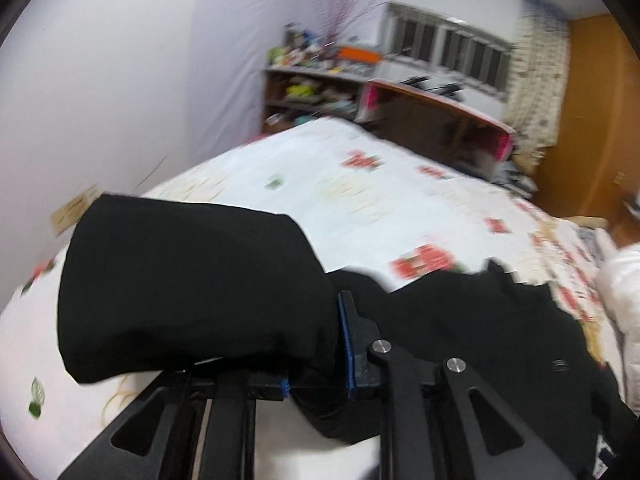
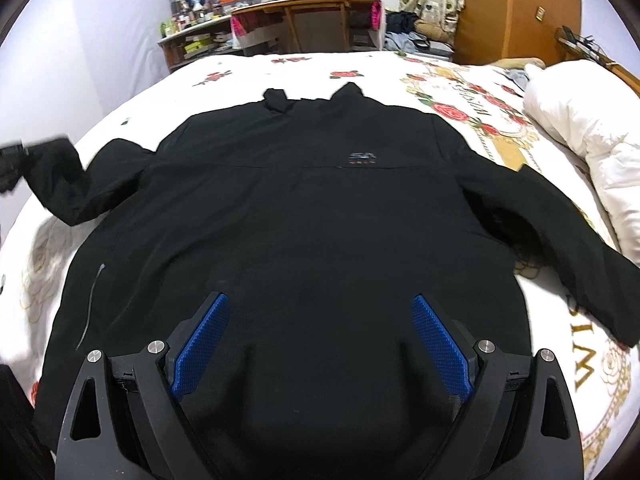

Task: Fold large clothes

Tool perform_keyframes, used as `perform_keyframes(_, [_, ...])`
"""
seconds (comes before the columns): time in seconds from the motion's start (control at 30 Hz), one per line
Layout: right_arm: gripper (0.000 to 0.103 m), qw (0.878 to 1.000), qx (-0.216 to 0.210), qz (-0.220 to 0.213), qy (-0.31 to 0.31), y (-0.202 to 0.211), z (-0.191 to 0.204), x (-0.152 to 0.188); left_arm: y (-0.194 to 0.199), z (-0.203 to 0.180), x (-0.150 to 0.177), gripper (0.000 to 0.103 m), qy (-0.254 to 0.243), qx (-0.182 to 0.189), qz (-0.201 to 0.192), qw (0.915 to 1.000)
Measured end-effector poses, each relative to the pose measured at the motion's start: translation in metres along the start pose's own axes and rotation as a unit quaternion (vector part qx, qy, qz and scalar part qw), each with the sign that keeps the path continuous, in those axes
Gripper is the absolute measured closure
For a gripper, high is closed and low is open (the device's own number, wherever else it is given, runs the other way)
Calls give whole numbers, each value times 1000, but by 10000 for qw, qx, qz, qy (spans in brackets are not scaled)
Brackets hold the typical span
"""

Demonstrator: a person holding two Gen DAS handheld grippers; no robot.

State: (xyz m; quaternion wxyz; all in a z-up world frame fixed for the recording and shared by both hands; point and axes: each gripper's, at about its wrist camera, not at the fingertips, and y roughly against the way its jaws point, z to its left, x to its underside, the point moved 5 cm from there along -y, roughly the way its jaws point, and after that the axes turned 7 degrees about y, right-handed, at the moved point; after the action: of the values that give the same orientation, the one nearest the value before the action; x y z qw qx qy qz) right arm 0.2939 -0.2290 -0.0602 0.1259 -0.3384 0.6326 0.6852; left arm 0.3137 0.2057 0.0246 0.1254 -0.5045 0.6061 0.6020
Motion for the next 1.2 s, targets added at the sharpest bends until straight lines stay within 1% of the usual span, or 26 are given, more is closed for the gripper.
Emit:
perform_keyframes(0.1, [10, 9999, 93, -57, -66, 8, -13, -1, 10, -46, -13, 84, -223, 388, -117, 9989])
perform_keyframes(0.2, [10, 9996, 180, -137, -171, 15, -27, 0, 14, -96, -15, 84, -464, 781, -132, 9958])
perform_keyframes(0.27, [10, 9992, 233, -186, -259, 20, -38, 2, 22, -128, -7, 84, -662, 1018, -129, 9925])
perform_keyframes(0.37, [10, 9986, 294, -205, -376, 23, -52, 8, 23, -182, 6, 84, -988, 1404, -26, 9851])
perform_keyframes(0.43, [10, 9982, 325, -205, -466, 25, -60, 14, 24, -213, 22, 84, -1184, 1637, 111, 9793])
perform_keyframes(0.57, [10, 9968, 417, -155, -662, 26, -81, 29, 13, -267, 65, 84, -1489, 1947, 467, 9684])
perform_keyframes(0.7, [10, 9955, 482, -118, -813, 26, -97, 41, -2, -305, 118, 84, -1917, 2070, 815, 9559])
perform_keyframes(0.8, [10, 9942, 528, -74, -938, 23, -109, 50, -19, -317, 151, 83, -2058, 2113, 1170, 9483])
perform_keyframes(0.83, [10, 9938, 533, -59, -970, 22, -112, 52, -25, -320, 161, 81, -2084, 2141, 1291, 9456])
perform_keyframes(0.87, [10, 9934, 536, -40, -1013, 20, -115, 55, -30, -321, 170, 76, -2087, 2181, 1407, 9429])
perform_keyframes(0.93, [10, 9928, 541, -15, -1069, 18, -118, 58, -36, -323, 185, 56, -2082, 2321, 1658, 9356])
perform_keyframes(0.97, [10, 9926, 538, -4, -1091, 17, -119, 58, -36, -324, 190, 53, -2069, 2375, 1753, 9328])
perform_keyframes(1.0, [10, 9924, 530, 2, -1112, 16, -120, 58, -35, -325, 194, 46, -2047, 2446, 1796, 9306])
perform_keyframes(1.13, [10, 9921, 464, -53, -1163, 14, -119, 52, -24, -320, 191, 29, -1862, 2716, 1870, 9255])
perform_keyframes(1.2, [10, 9923, 409, -88, -1163, 12, -117, 45, -17, -315, 183, 25, -1773, 2859, 1836, 9237])
